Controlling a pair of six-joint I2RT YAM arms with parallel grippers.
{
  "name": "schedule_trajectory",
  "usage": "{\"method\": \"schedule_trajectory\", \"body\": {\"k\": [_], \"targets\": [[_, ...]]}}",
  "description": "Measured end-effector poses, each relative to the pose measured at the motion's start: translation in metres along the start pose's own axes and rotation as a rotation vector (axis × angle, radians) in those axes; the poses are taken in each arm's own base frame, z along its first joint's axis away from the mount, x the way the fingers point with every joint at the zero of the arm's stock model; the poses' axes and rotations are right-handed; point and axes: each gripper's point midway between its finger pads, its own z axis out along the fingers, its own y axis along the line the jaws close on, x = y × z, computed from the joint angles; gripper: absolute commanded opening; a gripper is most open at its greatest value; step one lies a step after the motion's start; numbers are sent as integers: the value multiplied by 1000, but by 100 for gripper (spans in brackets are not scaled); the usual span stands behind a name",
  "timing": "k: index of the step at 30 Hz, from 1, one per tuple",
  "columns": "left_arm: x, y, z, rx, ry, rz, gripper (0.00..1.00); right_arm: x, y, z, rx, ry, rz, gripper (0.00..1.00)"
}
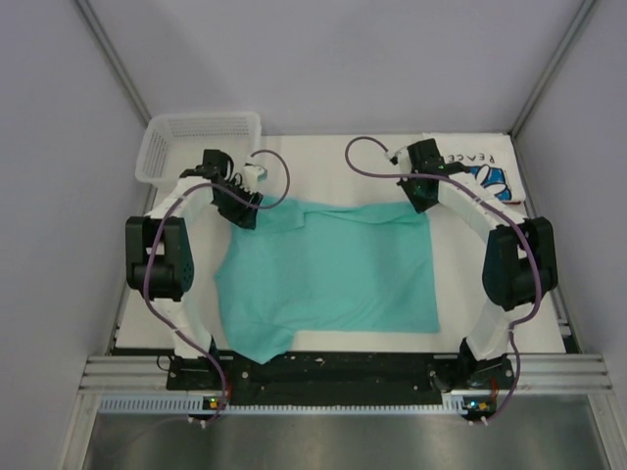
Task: Fold and stack the t-shirts
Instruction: Grap the side of the flattened tshirt furthest away from the robot with both arms
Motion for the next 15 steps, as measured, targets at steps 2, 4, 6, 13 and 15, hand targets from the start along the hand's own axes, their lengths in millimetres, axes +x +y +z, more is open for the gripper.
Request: {"method": "schedule_trajectory", "body": {"k": [2,4,6,13,15], "targets": [[1,2,8,-2,2,-37,59,0,0,0,-1,0,0,0],[-1,3,12,-3,-8,-57,56,0,0,0,-1,0,0,0],[-5,3,14,3,-25,-66,51,0,0,0,-3,-1,0,0],[-9,5,36,50,-23,-99,12,0,0,0,-2,0,0,0],[-8,5,41,65,-12,-112,0,0,0,0,-2,0,0,0]]}}
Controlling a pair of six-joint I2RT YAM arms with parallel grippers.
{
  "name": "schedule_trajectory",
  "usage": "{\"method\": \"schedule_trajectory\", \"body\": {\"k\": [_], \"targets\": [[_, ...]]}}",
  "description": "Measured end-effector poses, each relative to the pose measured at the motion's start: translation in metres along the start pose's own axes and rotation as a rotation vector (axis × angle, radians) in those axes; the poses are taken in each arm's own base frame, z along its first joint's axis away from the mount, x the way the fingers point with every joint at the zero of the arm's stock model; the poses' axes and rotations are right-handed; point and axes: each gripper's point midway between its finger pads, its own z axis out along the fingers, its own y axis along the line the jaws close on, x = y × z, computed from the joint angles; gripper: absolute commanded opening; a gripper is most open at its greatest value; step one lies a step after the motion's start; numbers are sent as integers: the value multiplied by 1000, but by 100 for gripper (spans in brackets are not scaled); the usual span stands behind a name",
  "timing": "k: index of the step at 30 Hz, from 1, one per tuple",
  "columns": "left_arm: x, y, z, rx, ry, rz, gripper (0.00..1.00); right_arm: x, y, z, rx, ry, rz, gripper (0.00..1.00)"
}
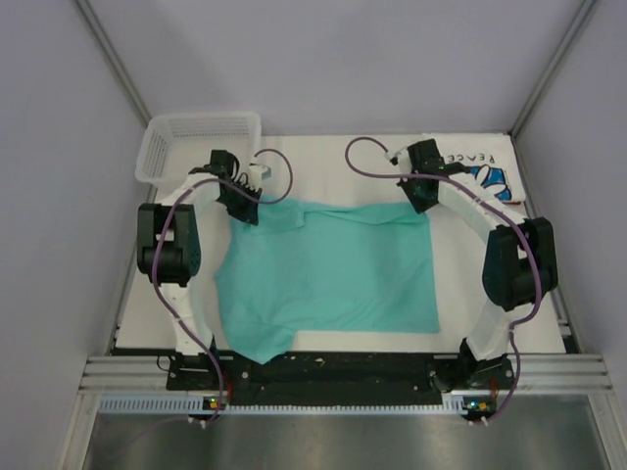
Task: Fold and stack the t-shirts
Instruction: Grap the side of the flattened tshirt furthest away from the robot with both arms, then fold the flattened tshirt in 1/3 of the way
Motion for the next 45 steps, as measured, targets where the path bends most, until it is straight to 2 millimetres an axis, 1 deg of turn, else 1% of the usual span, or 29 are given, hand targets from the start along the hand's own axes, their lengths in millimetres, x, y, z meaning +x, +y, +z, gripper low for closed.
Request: {"method": "schedule_trajectory", "body": {"k": [3,6,7,9,11,12,14,16,18,20,22,25,27,30,32,34,35,36,37,39,40,41,42,45], "targets": [[2,-4,1,29,12,-6,0,4,1,1,-1,7,-2,0],[2,-13,-7,74,16,-14,0,12,3,0,-8,36,-17,0],[2,-18,-13,98,16,-14,0,16,4,-1,-14,53,-30,0],[5,-26,-30,133,15,-13,0,24,7,-3,-21,79,-77,0],[8,-35,-56,168,4,-4,0,38,12,-7,-18,109,-138,0],[11,-31,-68,164,-8,-13,0,46,18,-10,-25,123,-176,0],[18,-32,-91,166,-23,-7,0,57,29,-17,-39,142,-245,0],[35,-37,-112,174,-17,-11,0,68,37,-24,-38,154,-311,0],[53,-44,-118,194,10,-28,0,80,43,-30,-34,163,-365,0],[74,-55,-116,239,58,-52,0,92,45,-32,-33,175,-397,0],[93,-66,-109,291,111,-82,0,105,48,-33,-40,186,-436,0],[111,-77,-101,355,176,-127,0,118,54,-30,-50,199,-491,0],[116,-78,-98,372,197,-144,0,117,58,-28,-51,187,-514,0],[118,-77,-97,378,205,-157,0,110,59,-26,-40,160,-523,0],[119,-76,-97,376,204,-162,4,106,58,-25,-32,146,-526,0],[120,-75,-97,379,208,-171,13,106,59,-24,-30,141,-532,0],[121,-75,-96,382,213,-179,19,107,59,-23,-30,142,-536,2],[122,-75,-95,386,218,-182,26,109,60,-22,-32,145,-541,7],[124,-75,-93,391,224,-188,33,112,61,-22,-36,152,-547,13],[130,-76,-91,399,235,-197,39,118,64,-22,-47,167,-560,28],[133,-76,-91,402,243,-201,44,121,64,-22,-52,179,-566,36],[137,-76,-92,403,251,-206,45,125,65,-23,-60,189,-571,41],[140,-76,-93,402,260,-210,45,128,66,-24,-66,202,-573,43],[149,-66,-99,365,277,-213,45,135,68,-30,-85,217,-571,47]]}}
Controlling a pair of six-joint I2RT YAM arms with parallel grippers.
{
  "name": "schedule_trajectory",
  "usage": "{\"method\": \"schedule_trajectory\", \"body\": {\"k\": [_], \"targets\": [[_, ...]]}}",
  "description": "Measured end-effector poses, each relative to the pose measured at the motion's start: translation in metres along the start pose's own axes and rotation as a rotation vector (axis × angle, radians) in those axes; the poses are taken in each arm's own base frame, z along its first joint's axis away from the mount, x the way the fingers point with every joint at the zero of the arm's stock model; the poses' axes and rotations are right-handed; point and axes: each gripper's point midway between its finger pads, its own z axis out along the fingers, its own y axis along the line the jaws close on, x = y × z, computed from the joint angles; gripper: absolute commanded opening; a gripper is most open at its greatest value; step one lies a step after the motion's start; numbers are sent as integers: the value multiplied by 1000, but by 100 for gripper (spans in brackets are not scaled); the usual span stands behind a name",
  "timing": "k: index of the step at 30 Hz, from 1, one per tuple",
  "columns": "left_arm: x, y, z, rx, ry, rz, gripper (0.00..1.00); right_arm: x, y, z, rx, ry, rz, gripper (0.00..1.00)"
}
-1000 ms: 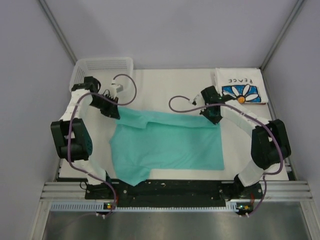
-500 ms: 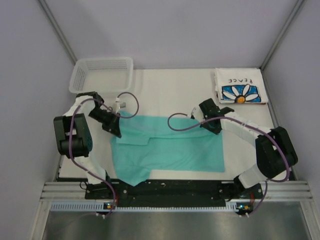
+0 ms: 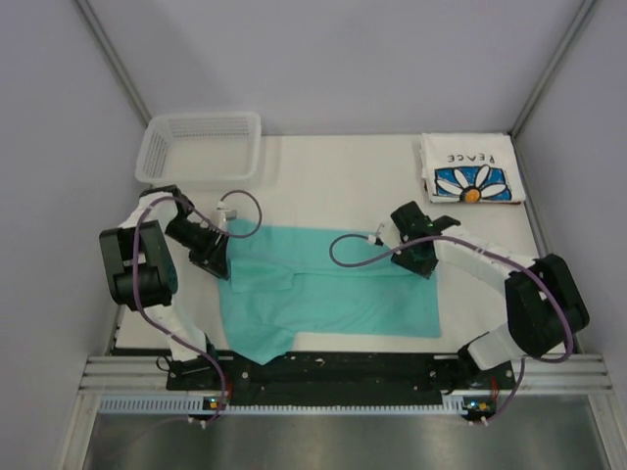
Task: Fold and stack the t-shirts
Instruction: Fold the flattened tshirt in 1/3 of the way, then grap the side of the flattened tshirt closest away from the robot with both arms
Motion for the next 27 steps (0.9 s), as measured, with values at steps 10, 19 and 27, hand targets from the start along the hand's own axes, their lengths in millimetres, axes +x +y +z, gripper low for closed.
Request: {"method": "schedule_trajectory", "body": {"k": [10,19,27], "targets": [[-15,19,-54,-277,-25,69,32,-38,-8,-85,30,-427,141,27],[-83,-19,-7,-237,-31,244,25,-61,-74,-42,108,-515,747,0],[-71,35,42,-274,75,121,25,-28,-59,55,11,-204,1036,0]]}}
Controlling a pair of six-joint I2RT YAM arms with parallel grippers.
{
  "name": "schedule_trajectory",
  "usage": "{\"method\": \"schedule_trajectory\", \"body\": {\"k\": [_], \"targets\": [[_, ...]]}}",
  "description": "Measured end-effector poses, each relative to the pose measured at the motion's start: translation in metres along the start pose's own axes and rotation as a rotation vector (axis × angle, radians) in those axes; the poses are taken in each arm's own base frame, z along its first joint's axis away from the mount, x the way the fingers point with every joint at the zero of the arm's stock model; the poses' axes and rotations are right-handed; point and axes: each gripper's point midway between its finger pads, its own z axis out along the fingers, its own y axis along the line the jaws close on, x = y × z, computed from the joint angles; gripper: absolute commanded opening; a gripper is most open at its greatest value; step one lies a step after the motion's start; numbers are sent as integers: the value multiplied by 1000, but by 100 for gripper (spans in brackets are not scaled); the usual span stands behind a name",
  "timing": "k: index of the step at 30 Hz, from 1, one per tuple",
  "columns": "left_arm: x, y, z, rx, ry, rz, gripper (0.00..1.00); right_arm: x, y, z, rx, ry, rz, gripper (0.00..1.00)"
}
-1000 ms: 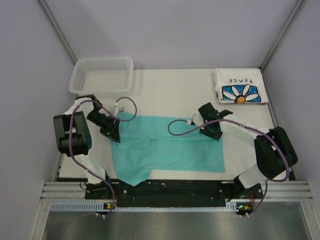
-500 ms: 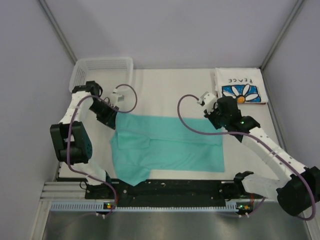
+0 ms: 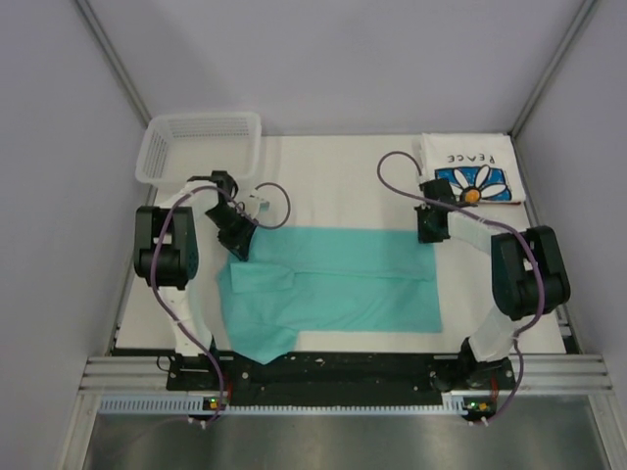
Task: Fold and stack the t-shirts
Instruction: Grap the side of the flattened tshirt closest away from the robot with both arms
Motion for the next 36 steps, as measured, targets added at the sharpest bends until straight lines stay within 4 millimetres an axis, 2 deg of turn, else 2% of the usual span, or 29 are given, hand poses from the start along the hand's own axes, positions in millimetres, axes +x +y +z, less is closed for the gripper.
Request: {"method": "schedule_trajectory", "body": {"k": [3,10,11,13,14,16,17,19,22,23,25,26,27,28,30,32,34,36], "targets": [[-4,9,2,-37,3,-35,29,-19,-8,13,33,0,51,0],[-46,48,-8,-203,-104,-21,34,-64,-19,35,61,-24,55,0],[-52,52,-10,-221,-122,-12,37,-67,-20,35,62,-27,41,5],[-62,58,-14,-249,-156,13,43,-64,-20,31,71,-14,-13,24],[-65,58,-16,-254,-169,28,45,-62,-21,26,76,-11,-45,34],[-70,53,-26,-263,-203,73,48,-61,-19,12,75,-22,-112,47],[-70,46,-35,-264,-224,102,49,-61,-16,-2,62,-38,-170,51],[-73,25,-59,-267,-282,184,52,-64,0,-34,20,-100,-273,56],[-71,-16,-104,-272,-388,349,56,-66,30,-82,-64,-209,-436,56],[-66,-34,-119,-271,-425,423,57,-62,40,-97,-97,-242,-501,56],[-46,-67,-139,-260,-473,573,59,-38,57,-118,-171,-259,-644,56],[-35,-80,-141,-252,-482,631,59,-23,61,-122,-201,-245,-707,56],[-18,-96,-138,-237,-482,709,60,1,67,-124,-245,-212,-795,55],[-2,-105,-129,-213,-460,751,60,21,66,-123,-271,-171,-855,54],[40,-124,-98,-126,-370,834,63,69,61,-117,-320,-54,-974,54],[75,-135,-66,-25,-260,865,66,104,49,-112,-337,51,-1036,54],[107,-138,-37,59,-146,873,69,125,38,-111,-343,117,-1082,54],[129,-143,-21,106,-79,891,72,131,34,-112,-350,125,-1111,54]]}}
